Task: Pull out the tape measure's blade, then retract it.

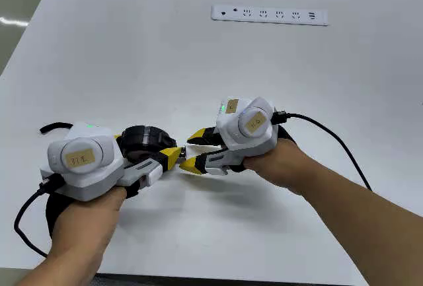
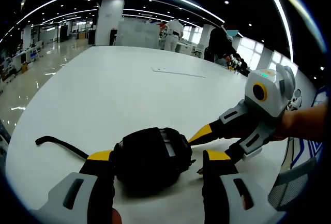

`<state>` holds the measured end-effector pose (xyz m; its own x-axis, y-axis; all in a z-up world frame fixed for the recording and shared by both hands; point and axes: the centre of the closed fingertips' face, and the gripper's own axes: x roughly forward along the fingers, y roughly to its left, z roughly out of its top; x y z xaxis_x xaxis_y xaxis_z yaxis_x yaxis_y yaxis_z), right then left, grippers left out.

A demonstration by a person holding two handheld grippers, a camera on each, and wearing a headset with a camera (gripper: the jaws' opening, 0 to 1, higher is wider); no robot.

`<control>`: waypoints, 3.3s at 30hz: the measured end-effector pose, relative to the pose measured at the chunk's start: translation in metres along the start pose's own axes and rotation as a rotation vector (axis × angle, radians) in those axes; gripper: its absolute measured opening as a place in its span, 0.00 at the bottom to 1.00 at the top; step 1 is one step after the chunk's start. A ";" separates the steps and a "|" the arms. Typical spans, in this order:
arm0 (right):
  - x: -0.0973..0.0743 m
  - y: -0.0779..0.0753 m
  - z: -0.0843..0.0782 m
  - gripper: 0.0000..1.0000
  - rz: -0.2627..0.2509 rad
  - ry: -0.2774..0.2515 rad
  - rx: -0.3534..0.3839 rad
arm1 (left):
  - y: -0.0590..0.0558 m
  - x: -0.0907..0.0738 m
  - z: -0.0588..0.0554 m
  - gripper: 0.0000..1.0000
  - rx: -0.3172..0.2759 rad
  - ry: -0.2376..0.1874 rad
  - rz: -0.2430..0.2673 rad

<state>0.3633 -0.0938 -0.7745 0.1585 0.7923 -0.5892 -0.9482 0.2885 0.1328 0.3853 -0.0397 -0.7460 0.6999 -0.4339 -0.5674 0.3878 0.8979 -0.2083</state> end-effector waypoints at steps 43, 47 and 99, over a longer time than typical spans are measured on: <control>-0.095 0.021 -0.028 0.71 -0.193 -0.022 0.094 | -0.012 -0.063 -0.018 0.80 0.261 0.066 -0.224; -0.105 0.025 -0.034 0.73 -0.208 -0.022 0.112 | -0.010 -0.069 -0.021 0.82 0.276 0.076 -0.237; -0.192 0.063 -0.099 0.90 -0.348 0.011 0.236 | 0.009 -0.119 -0.047 0.85 0.349 0.151 -0.292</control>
<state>0.2455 -0.2808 -0.7317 0.4542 0.6203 -0.6395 -0.7494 0.6542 0.1023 0.2778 0.0234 -0.7177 0.4468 -0.6256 -0.6396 0.7516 0.6502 -0.1109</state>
